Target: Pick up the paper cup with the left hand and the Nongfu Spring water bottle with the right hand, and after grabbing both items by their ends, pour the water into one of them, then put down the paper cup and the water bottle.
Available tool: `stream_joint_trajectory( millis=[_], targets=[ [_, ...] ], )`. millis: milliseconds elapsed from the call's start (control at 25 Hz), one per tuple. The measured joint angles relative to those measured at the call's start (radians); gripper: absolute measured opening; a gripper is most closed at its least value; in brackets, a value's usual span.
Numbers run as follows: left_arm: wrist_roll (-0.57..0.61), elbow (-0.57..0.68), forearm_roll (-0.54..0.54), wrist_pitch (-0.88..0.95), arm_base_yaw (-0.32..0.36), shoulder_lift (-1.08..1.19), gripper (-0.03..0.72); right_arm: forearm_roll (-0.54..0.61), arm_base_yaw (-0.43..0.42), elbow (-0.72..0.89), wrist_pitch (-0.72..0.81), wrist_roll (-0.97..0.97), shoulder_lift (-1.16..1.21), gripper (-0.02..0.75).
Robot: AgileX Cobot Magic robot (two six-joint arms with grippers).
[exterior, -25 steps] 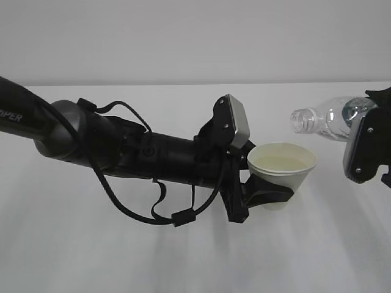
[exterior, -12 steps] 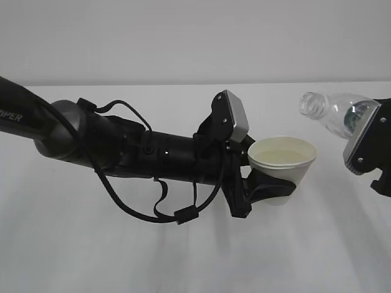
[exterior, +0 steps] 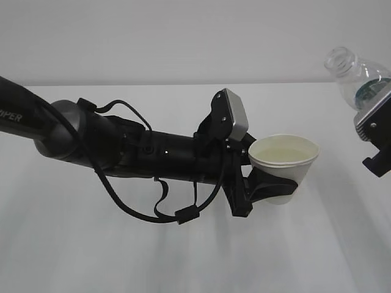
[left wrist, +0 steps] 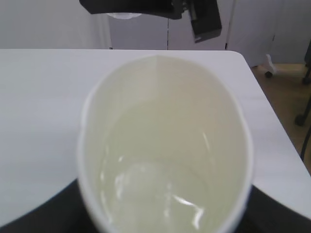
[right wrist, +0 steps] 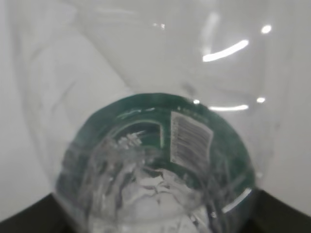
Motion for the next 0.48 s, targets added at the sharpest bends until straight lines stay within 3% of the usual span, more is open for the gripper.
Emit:
stream_joint_trajectory(
  millis=[480],
  targets=[
    [0.000,0.000,-0.017,-0.002,0.000,0.000,0.404,0.002,0.000,0.000,-0.048,0.365,0.025,0.430]
  ],
)
